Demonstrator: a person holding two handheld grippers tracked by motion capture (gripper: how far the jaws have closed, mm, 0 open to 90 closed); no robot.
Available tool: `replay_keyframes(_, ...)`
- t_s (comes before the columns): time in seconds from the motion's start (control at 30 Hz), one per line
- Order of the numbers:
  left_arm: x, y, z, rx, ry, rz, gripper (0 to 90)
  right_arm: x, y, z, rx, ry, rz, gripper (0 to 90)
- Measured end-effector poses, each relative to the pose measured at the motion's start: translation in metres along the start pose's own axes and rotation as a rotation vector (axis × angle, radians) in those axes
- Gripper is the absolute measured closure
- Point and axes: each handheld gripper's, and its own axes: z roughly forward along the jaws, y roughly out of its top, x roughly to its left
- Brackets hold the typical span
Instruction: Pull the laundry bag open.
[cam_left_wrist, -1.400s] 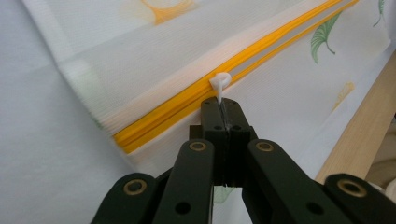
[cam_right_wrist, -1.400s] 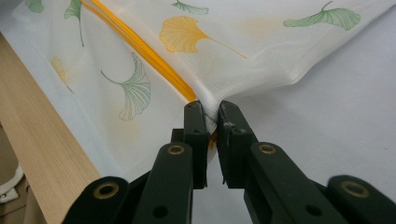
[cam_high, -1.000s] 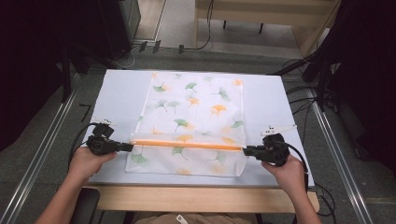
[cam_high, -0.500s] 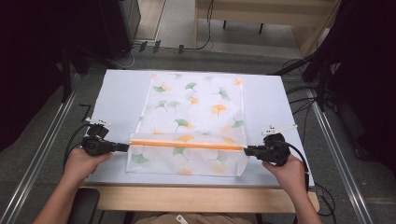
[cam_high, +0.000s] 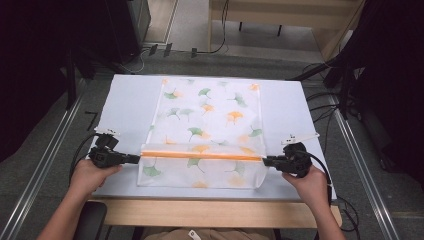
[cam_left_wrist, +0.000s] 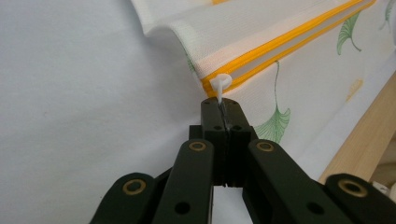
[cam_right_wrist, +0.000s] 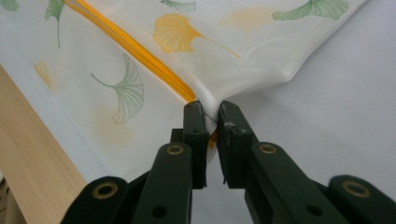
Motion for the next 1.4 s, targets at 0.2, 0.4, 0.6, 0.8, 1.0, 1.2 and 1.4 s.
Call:
replay_keyframes(0.2, -0.004, 0.0, 0.003, 0.014, -0.015, 0.01, 90.0, -0.004, -0.001, 0.0, 0.004, -0.013, 0.019, 84.4)
replay_keyframes(0.4, -0.007, 0.001, 0.007, 0.019, -0.029, 0.013, 90.0, -0.01, -0.002, -0.001, -0.003, -0.02, 0.03, 84.4)
replay_keyframes(0.6, -0.009, 0.002, 0.009, 0.024, -0.037, 0.011, 90.0, -0.016, -0.001, 0.002, -0.004, -0.025, 0.057, 84.1)
replay_keyframes(0.8, -0.007, 0.002, 0.01, 0.019, -0.027, 0.016, 90.0, -0.017, -0.002, 0.005, 0.018, -0.019, 0.055, 82.2)
replay_keyframes(1.0, -0.004, 0.001, 0.008, -0.002, -0.023, 0.003, 87.8, -0.018, -0.003, 0.008, 0.027, -0.029, 0.054, 79.3)
replay_keyframes(1.2, -0.001, 0.001, 0.005, -0.035, -0.029, 0.003, 78.6, -0.019, -0.004, 0.008, 0.014, -0.025, 0.055, 71.6)
replay_keyframes(1.4, -0.004, 0.001, 0.006, -0.038, -0.016, 0.034, 71.2, -0.018, -0.004, 0.008, 0.001, -0.016, 0.049, 62.3)
